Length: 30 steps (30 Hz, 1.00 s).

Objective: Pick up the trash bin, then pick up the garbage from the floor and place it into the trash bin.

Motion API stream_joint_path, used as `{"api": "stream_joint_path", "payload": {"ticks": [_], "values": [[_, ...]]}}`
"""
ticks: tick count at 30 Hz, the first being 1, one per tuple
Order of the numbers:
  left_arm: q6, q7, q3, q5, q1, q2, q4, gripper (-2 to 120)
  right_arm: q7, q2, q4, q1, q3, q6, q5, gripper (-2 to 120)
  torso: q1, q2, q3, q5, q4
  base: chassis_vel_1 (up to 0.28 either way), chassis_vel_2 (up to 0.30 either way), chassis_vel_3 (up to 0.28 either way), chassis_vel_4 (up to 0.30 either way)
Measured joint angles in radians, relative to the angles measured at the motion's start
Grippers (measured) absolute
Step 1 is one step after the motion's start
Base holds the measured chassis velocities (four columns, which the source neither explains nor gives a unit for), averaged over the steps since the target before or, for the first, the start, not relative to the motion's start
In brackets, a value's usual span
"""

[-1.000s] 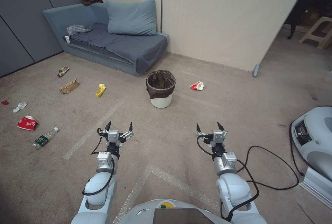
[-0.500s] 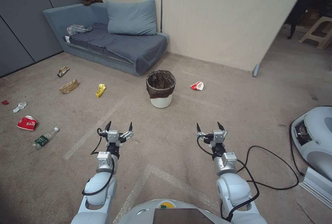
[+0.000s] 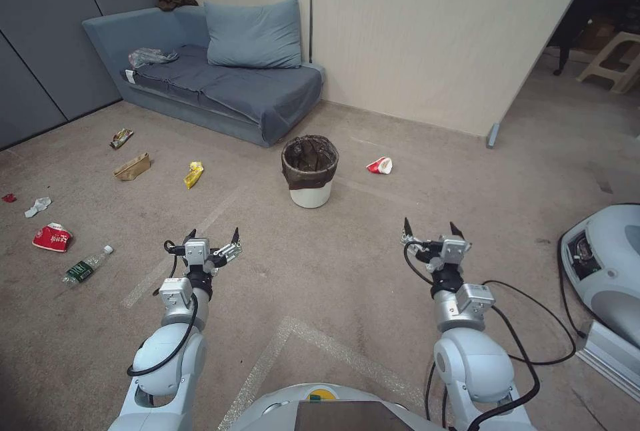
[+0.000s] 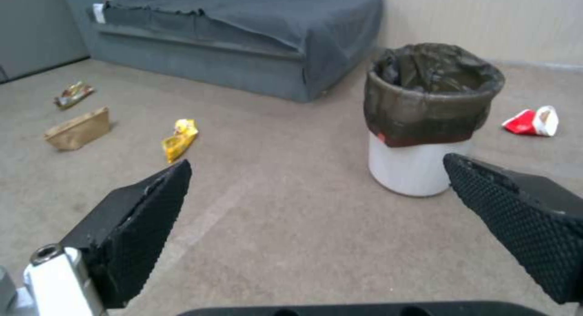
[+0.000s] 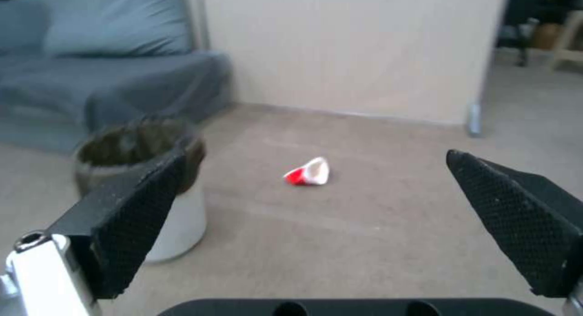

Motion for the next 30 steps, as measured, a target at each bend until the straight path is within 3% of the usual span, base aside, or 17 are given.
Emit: {"api": "stream_joint_path", "payload": {"ticks": [2,4,6,8,13,19,30], "values": [[0.016,-0.002,-0.003,-0.006,0.0,0.001,-0.012,100,0.014,0.004,0.021,-0.002,0.006,-0.01,0.011,100,0.0,0.0,0.0,-0.0002,-0.0002,0.0,0.0,0.0,0.0],[0.099,-0.014,-0.018,-0.038,0.007,0.01,-0.068,100,0.034,0.01,0.045,-0.008,0.012,-0.026,0.026,100,0.0,0.0,0.0,-0.0001,-0.0001,0.0,0.0,0.0,0.0],[0.122,-0.018,-0.023,-0.048,0.009,0.013,-0.085,100,0.035,0.01,0.046,-0.008,0.012,-0.026,0.027,100,0.0,0.0,0.0,0.0002,-0.0003,0.0,0.0,0.0,0.0],[0.197,-0.029,-0.037,-0.077,0.015,0.021,-0.134,100,0.034,0.01,0.046,-0.009,0.014,-0.024,0.028,100,0.0,0.0,0.0,-0.0001,-0.0001,0.0,0.0,0.0,0.0],[0.267,-0.038,-0.05,-0.105,0.02,0.028,-0.184,100,0.028,0.01,0.04,-0.008,0.022,-0.015,0.027,100,0.0,0.0,0.0,0.0,-0.0003,0.0,0.0,0.0,0.0],[0.428,-0.05,-0.087,-0.17,0.036,0.039,-0.288,100,0.025,0.009,0.028,-0.004,0.025,-0.012,0.023,100,0.0,0.0,0.0,0.0,-0.0001,0.0,0.0,0.0,0.0],[0.434,-0.053,-0.077,-0.167,0.033,0.041,-0.285,100,0.025,0.009,0.018,0.001,0.013,-0.01,0.025,100,0.0,0.0,0.0,-0.0002,-0.0002,0.0,0.0,0.0,0.0]]}}
